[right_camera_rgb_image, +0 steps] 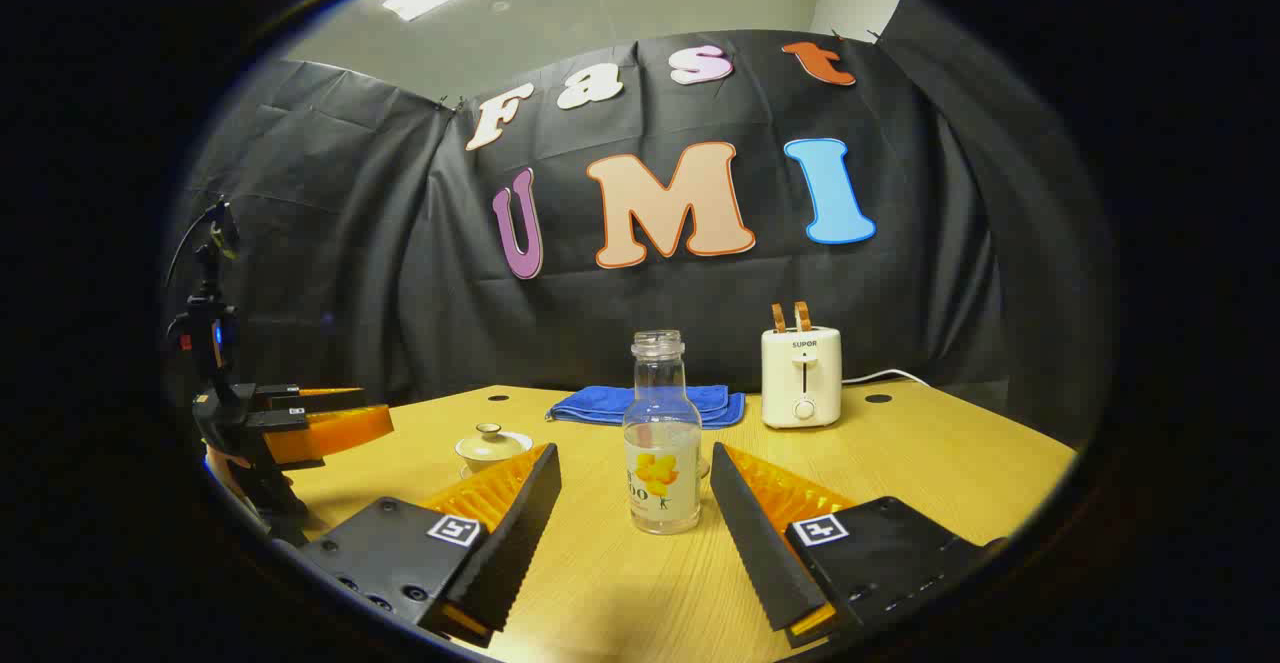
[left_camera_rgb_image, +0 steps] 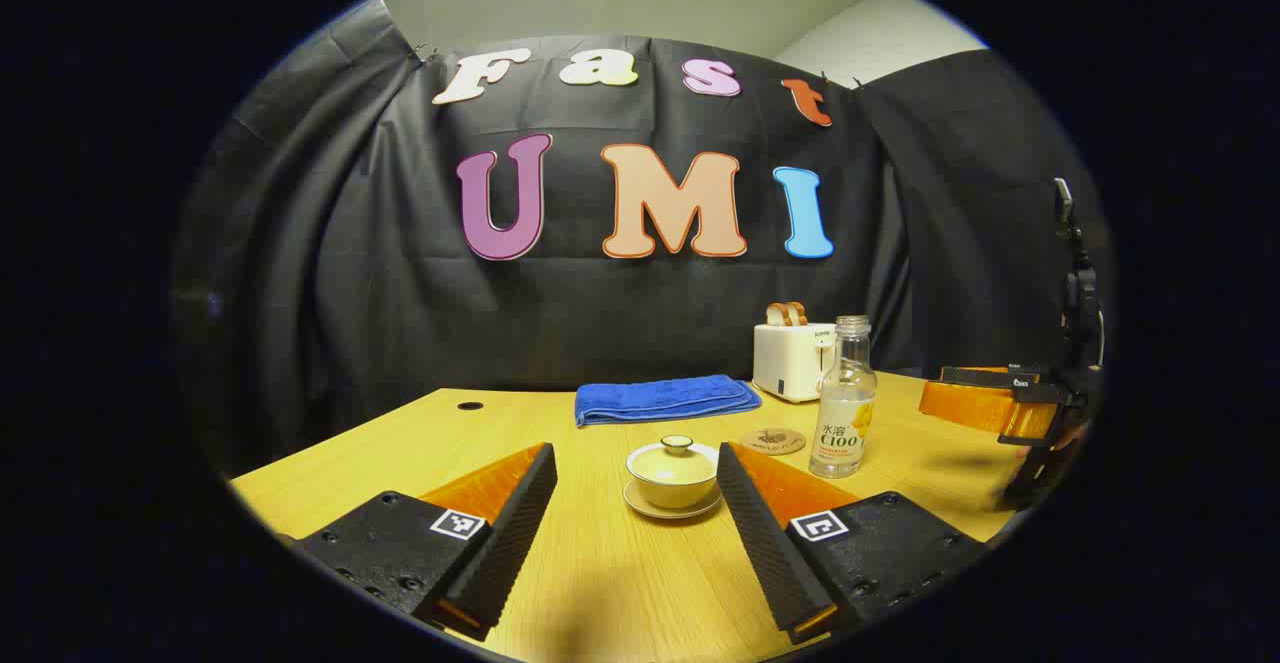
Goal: Open the teacup lid with one hand, grasp the water bottle and pour water into the teacup with the other hand; after pouring, place the water bottle on the coaster and then close the teacup lid.
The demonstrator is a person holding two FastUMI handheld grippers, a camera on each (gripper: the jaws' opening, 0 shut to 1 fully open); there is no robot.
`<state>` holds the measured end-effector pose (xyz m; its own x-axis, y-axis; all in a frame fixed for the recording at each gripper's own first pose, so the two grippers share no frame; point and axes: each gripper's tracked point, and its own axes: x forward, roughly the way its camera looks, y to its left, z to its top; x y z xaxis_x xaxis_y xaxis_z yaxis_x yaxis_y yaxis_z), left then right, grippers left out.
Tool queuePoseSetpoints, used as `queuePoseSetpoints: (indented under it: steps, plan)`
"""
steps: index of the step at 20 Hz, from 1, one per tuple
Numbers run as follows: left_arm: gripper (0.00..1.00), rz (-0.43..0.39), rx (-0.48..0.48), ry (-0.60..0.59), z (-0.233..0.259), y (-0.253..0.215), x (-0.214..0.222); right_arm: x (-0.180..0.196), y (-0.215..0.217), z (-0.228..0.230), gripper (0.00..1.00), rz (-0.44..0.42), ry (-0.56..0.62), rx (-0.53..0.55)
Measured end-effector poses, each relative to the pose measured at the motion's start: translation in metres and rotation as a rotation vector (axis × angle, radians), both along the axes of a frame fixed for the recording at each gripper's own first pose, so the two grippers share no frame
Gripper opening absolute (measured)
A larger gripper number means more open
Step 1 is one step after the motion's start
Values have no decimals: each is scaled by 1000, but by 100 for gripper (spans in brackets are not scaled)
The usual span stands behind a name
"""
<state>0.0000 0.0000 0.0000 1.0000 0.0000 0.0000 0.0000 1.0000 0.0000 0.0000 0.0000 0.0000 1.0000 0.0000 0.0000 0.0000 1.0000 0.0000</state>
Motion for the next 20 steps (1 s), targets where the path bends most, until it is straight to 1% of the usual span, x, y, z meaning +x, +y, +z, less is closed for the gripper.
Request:
queuePoseSetpoints:
  steps: [8, 9, 11, 13, 14, 16, 20]
  plan:
    - [95, 0, -10, 12, -6, 2, -3, 0, -5, -4, 94, -6, 11, 3]
    - [94, 0, -10, 12, -5, 1, -2, 0, -6, -2, 96, -9, 11, 2]
    - [94, 0, -11, 13, -5, 1, -1, -1, -6, -2, 94, -10, 12, 5]
    - [94, 0, -12, 15, -6, 3, -3, -1, -6, -1, 96, -11, 11, 7]
    - [94, 1, -13, 16, -6, 2, -2, 0, -7, -3, 94, -12, 12, 5]
    - [94, 1, -15, 18, -8, 3, -3, 0, -8, -4, 96, -14, 16, 5]
    - [95, -7, -21, 23, -9, 0, -2, 0, -9, -5, 94, -15, 20, 4]
